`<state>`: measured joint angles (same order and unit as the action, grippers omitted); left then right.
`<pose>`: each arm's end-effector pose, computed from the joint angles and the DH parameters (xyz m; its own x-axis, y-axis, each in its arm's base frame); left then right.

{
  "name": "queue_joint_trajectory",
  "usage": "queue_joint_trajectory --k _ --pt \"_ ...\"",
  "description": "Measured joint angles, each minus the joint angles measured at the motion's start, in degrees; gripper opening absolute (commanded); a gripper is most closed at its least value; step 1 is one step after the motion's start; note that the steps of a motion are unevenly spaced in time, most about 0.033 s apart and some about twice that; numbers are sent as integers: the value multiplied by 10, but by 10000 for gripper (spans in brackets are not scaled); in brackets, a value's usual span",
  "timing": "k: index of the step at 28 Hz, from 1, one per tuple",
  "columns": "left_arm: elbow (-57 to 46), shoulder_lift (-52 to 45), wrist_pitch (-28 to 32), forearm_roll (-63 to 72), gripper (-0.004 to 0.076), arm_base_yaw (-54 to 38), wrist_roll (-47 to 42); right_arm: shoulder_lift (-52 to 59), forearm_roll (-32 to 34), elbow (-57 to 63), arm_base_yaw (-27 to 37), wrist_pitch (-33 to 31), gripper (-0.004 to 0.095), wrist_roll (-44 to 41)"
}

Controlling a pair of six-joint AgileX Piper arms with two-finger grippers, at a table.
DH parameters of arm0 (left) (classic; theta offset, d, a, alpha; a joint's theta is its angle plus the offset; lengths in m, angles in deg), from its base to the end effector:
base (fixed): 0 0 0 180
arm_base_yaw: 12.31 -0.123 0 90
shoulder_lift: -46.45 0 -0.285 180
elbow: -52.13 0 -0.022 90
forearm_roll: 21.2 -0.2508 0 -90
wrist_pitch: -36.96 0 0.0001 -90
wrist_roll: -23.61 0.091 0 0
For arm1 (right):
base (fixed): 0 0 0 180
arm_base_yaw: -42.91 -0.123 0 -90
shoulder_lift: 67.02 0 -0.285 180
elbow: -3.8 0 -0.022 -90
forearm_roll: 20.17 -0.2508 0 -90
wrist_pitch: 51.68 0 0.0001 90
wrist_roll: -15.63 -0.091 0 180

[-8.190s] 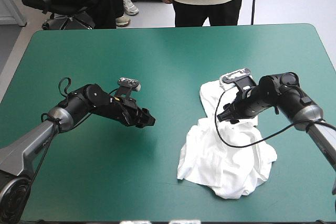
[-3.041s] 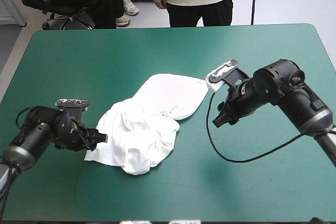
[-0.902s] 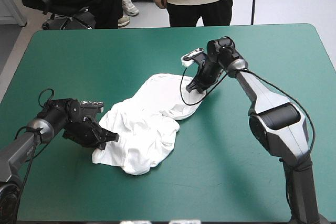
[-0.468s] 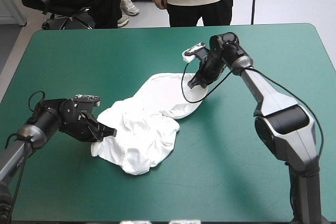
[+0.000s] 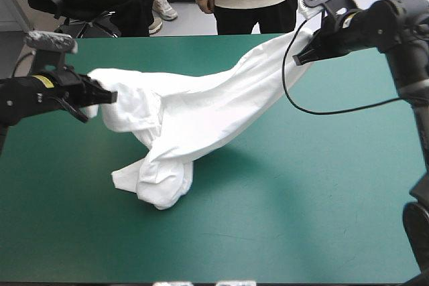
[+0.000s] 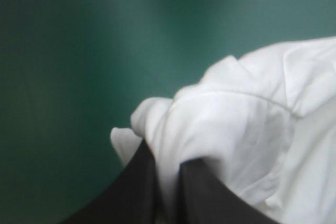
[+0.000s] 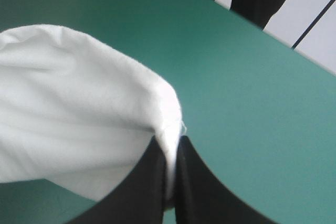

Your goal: Fold the cloth

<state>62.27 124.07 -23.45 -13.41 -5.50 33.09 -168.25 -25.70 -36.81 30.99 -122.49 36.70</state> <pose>0.2307 -0.0384 0.4625 -0.5832 0.1675 -0.7949 0.2688 0.9632 0.0058 0.3224 0.0765 0.4848 -0.5204 -0.4454 -0.7286 -0.4704 0.8616 -0.1907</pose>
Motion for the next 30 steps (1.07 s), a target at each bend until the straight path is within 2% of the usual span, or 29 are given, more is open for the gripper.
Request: queue_joint_trajectory --k 12,18,26,30 --pt "385 -6 -24 4 -17 0 22 219 10 -3 1 87 -13 15" --pt "515 -14 -27 36 -17 0 28 286 10 -49 1 89 -13 23" --pt "558 -21 -43 59 -17 0 29 315 27 -154 1 38 -13 26" --pt "489 -11 -95 31 -17 0 12 298 29 -140 1 -9 -13 11"
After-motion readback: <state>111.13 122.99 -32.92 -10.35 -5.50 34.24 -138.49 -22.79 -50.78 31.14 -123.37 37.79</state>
